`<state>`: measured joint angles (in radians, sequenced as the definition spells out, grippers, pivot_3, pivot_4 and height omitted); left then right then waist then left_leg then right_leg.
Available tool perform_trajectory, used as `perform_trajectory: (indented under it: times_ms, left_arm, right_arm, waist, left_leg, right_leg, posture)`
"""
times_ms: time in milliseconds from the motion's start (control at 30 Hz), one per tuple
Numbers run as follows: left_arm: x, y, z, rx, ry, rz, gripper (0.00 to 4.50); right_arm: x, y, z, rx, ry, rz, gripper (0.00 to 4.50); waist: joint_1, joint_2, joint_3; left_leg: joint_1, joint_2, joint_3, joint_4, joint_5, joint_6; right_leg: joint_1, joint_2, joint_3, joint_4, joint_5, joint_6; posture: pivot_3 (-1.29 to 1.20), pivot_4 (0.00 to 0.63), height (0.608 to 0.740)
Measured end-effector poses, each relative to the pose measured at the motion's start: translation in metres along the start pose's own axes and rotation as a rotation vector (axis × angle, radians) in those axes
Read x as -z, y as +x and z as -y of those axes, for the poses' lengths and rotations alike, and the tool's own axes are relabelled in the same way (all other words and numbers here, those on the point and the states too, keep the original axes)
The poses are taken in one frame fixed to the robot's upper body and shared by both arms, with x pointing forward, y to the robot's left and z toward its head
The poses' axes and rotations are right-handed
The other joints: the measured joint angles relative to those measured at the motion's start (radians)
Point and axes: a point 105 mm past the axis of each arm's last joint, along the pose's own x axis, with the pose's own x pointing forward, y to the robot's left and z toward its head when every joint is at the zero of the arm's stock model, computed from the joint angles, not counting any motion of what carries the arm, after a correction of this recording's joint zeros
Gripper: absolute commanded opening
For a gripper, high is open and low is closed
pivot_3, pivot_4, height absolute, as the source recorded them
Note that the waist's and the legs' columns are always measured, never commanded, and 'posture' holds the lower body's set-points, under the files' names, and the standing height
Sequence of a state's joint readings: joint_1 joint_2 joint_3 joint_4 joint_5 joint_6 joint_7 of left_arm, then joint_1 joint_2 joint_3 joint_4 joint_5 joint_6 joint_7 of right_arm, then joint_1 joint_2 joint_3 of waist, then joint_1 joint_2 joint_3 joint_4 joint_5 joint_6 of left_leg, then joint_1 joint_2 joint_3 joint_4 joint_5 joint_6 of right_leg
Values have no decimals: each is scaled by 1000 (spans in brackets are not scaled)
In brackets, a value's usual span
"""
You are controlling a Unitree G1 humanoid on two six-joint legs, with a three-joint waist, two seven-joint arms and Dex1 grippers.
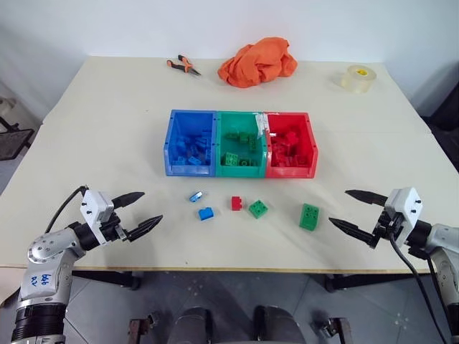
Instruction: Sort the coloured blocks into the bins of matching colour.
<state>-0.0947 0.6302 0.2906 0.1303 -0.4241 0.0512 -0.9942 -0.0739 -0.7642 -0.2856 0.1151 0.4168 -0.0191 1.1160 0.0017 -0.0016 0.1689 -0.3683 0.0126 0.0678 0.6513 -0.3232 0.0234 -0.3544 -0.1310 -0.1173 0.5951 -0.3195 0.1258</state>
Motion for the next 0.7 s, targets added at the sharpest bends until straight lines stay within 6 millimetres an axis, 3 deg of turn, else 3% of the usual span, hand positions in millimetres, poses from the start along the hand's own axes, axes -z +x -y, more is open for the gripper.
perform_trajectory:
  times_ms: [367, 533, 700]
  left_arm:
    - [-7, 21, 2, 51, -20, 2, 4500]
    - [-18, 48, 21, 202, -12, 24, 4500]
    - [-23, 60, 27, 271, 0, 35, 4500]
  right_arm:
    - [7, -8, 9, 56, -17, -126, 4480]
    - [15, -33, 5, 76, -6, -240, 4480]
    - [7, -56, 5, 105, -4, -300, 4480]
  waist:
    - [5, 0, 0]
    - [22, 0, 0]
    - [23, 0, 0]
  left_leg:
    - [0, -1, -1, 1, 0, 0]
    - [0, -2, 0, 1, 0, 1]
    - [0, -2, 0, 2, 0, 1]
  right_leg:
    - [0, 1, -1, 1, 0, 0]
    - [0, 1, 0, 1, 0, 0]
    - [1, 2, -1, 0, 0, 0]
  posture:
    - [0, 150, 740]
    - [0, 150, 740]
    - [0, 150, 740]
